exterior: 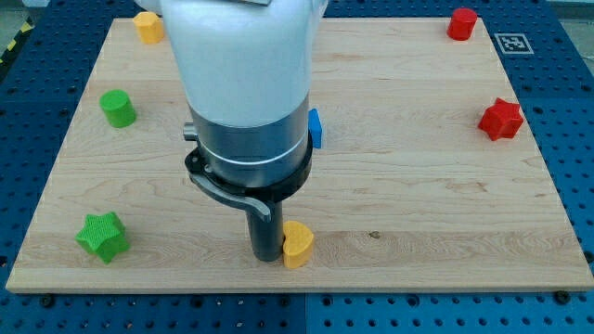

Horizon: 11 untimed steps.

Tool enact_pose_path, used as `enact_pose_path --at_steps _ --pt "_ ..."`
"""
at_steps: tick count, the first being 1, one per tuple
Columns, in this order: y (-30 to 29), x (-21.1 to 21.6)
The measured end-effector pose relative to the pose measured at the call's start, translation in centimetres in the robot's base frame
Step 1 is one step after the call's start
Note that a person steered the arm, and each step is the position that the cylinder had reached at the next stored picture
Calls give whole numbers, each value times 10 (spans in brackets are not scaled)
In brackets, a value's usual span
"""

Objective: Place the blue cube vertically below the red star

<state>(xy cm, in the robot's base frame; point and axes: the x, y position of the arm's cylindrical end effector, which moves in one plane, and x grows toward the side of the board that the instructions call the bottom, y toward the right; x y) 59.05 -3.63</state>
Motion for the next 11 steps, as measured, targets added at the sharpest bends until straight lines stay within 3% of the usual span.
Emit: enact_pose_path --at_steps 2,5,8,11 --pt "-4 -26" --pt "-64 -186" --pt "-77 -349" --pt "6 -360"
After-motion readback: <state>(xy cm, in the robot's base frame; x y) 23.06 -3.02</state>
